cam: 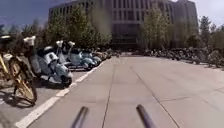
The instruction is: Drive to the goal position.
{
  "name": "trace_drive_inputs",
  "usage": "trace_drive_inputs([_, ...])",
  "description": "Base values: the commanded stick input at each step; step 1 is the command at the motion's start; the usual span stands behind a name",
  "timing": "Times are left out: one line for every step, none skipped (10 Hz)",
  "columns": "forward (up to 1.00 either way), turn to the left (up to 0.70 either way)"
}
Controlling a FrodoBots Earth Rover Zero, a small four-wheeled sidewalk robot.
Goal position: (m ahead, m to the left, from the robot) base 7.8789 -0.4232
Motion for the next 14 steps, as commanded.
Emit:
trace_drive_inputs([0.70,-0.34])
trace_drive_inputs([0.70,-0.17])
trace_drive_inputs([0.70,0.00])
trace_drive_inputs([0.70,0.00])
trace_drive_inputs([0.70,0.00])
trace_drive_inputs([0.70,0.00])
trace_drive_inputs([0.70,0.00])
trace_drive_inputs([0.70,0.00])
trace_drive_inputs([0.70,0.00])
trace_drive_inputs([0.70,0.00])
trace_drive_inputs([0.70,0.00])
trace_drive_inputs([0.70,0.00])
trace_drive_inputs([0.70,0.00])
trace_drive_inputs([0.70,0.00])
